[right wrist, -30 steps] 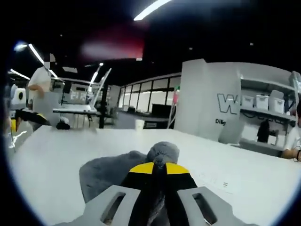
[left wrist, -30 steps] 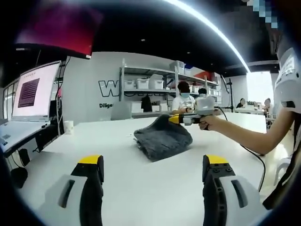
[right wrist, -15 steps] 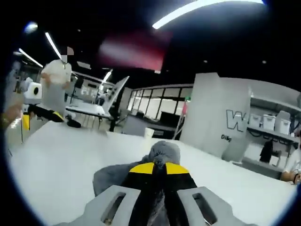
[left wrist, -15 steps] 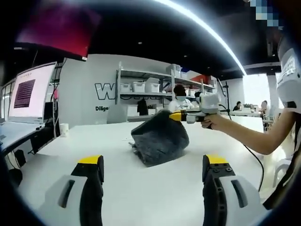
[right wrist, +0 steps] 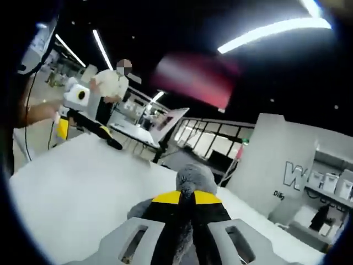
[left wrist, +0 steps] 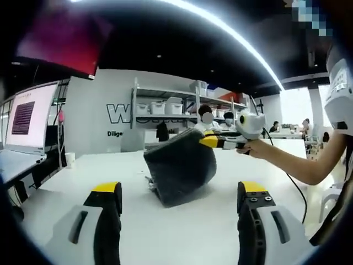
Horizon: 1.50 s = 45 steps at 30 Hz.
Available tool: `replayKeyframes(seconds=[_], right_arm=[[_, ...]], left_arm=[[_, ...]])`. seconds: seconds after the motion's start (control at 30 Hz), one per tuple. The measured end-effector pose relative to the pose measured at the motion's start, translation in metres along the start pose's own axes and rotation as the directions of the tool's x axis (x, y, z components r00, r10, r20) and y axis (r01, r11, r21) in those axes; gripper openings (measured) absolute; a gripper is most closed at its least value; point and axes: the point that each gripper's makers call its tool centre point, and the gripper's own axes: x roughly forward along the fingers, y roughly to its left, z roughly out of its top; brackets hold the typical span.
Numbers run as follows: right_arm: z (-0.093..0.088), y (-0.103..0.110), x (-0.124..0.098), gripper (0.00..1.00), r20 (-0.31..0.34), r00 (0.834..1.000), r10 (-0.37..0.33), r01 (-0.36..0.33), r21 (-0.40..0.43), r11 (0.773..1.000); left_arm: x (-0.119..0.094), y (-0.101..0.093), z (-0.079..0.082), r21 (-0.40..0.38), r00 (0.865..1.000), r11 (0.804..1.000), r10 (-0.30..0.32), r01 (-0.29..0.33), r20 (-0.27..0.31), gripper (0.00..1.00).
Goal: Open the folded towel by lifting each exposed corner and separating the folded layers until the towel lies flat within the target outline without major curled edges
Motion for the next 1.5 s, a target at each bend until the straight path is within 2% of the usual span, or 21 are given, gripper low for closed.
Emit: replayKeyframes(seconds=[0.13, 0.43, 0.6, 0.67, 0.93, 1.1, 1.27, 1.5], right_arm=[[0.003, 0.013, -0.003, 0.00, -0.003, 0.999, 0.044, -0.044, -0.034, 0.998], [0.013, 0.037, -0.019, 0.00, 0.040, 0.991, 0.127, -0.123, -0.083, 0.989], [0.011, 0.054, -0.027, 0.00, 0.018, 0.982, 0.188, -0.185, -0.128, 0.974], [0.013, 0.067, -0.032, 0.00, 0.006, 0.976, 0.216, -0.213, -0.145, 0.966], [0.008, 0.091, -0.044, 0.00, -0.011, 0.957, 0.290, -0.289, -0.133, 0.948], [-0.001, 0.126, -0.057, 0.00, -0.058, 0.929, 0.365, -0.370, -0.132, 0.920], [-0.010, 0.140, -0.068, 0.00, -0.076, 0.914, 0.398, -0.405, -0.121, 0.906], [-0.024, 0.155, -0.090, 0.00, -0.114, 0.881, 0.459, -0.470, -0.102, 0.876]], left_arm=[[0.002, -0.004, -0.005, 0.003, 1.000, 1.000, -0.012, 0.012, -0.014, 0.85], [0.002, -0.003, -0.007, 0.003, 1.000, 1.000, -0.012, 0.012, -0.020, 0.85], [0.000, -0.002, -0.007, 0.001, 1.000, 1.000, -0.007, 0.007, -0.021, 0.85], [0.000, -0.003, -0.008, 0.001, 1.000, 1.000, -0.006, 0.006, -0.022, 0.85], [-0.008, -0.006, -0.007, -0.012, 1.000, 1.000, -0.002, 0.002, -0.013, 0.85], [-0.015, -0.011, -0.005, -0.030, 1.000, 0.999, -0.013, 0.013, 0.002, 0.84], [-0.018, -0.009, -0.008, -0.028, 1.000, 1.000, -0.001, 0.001, -0.010, 0.84], [-0.018, -0.011, -0.011, -0.027, 1.000, 1.000, -0.001, 0.000, -0.024, 0.83]])
